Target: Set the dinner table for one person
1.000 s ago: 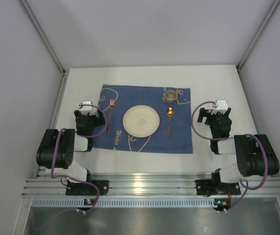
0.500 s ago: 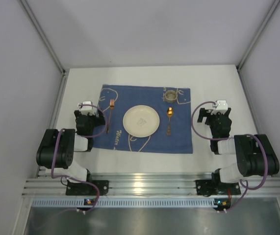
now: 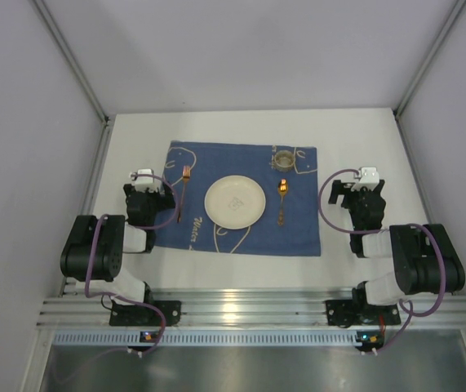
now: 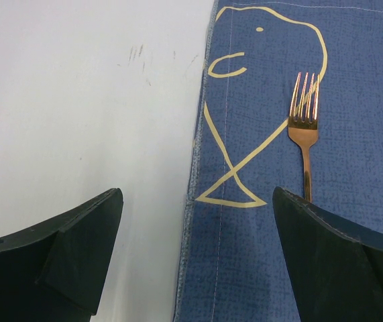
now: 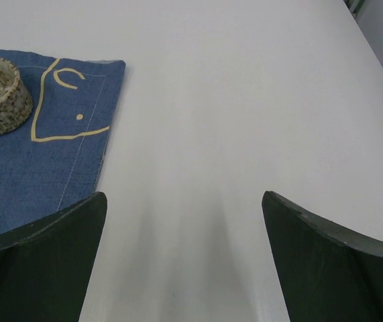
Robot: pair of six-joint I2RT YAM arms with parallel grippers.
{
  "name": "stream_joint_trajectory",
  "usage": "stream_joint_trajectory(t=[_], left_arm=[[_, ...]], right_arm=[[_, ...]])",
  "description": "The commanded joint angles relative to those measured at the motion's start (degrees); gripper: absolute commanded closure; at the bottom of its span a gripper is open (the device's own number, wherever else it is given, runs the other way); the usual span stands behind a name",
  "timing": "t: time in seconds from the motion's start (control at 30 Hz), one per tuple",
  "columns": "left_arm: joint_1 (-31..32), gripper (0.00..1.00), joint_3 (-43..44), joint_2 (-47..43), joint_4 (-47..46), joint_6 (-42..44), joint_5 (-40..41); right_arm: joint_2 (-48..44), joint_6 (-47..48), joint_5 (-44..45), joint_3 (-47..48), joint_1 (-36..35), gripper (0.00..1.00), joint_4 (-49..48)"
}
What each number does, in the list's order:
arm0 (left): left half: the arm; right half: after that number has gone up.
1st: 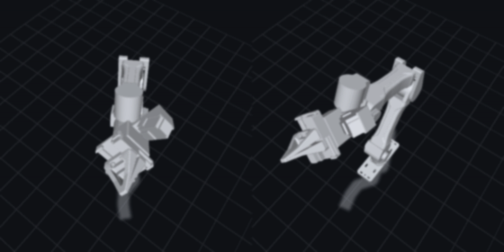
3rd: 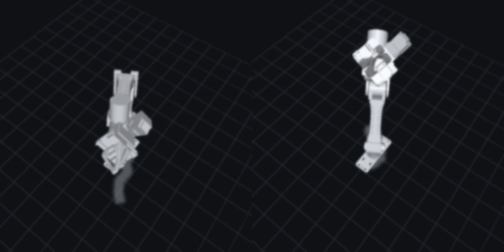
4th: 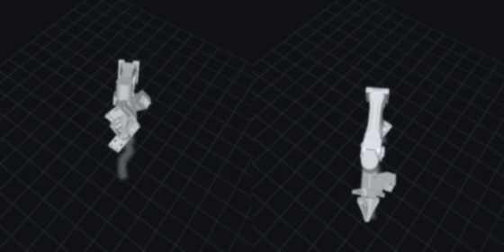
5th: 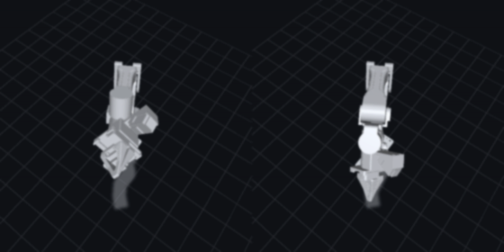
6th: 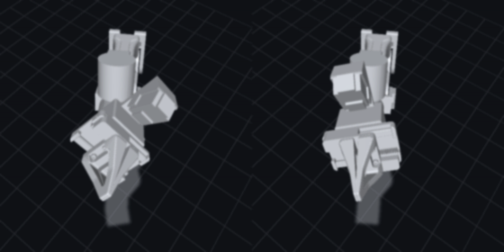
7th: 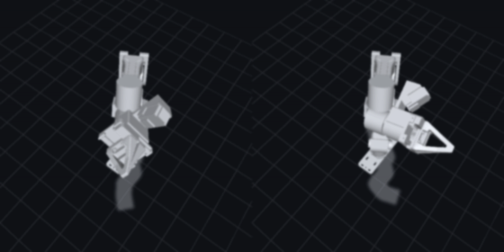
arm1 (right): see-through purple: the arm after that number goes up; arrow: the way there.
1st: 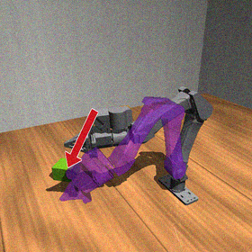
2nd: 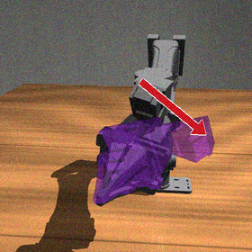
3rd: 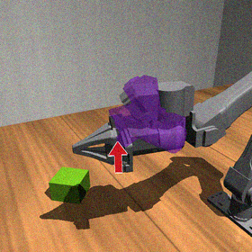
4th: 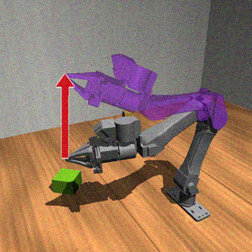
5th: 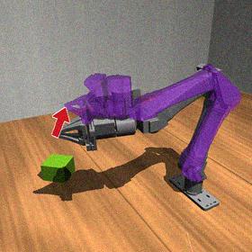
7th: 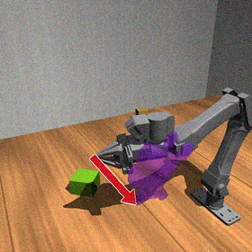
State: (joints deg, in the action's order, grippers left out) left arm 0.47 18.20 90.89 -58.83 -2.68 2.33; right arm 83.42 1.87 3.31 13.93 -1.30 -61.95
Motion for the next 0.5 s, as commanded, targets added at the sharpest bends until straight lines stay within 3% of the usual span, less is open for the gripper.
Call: stream_joint_trajectory(t=[0.0,0.47], left_arm=[[0.0,0.02,-0.2,-0.6,-4.4,-0.2,-1.2],[0.0,0.02,-0.2,-0.5,-4.4,-0.2,-1.1]], right_arm=[[-0.2,-0.6,-1.1,0.8,0.7,0.0,-4.6],[-0.4,0.2,1.7,0.7,-1.0,0.0,-4.6]])
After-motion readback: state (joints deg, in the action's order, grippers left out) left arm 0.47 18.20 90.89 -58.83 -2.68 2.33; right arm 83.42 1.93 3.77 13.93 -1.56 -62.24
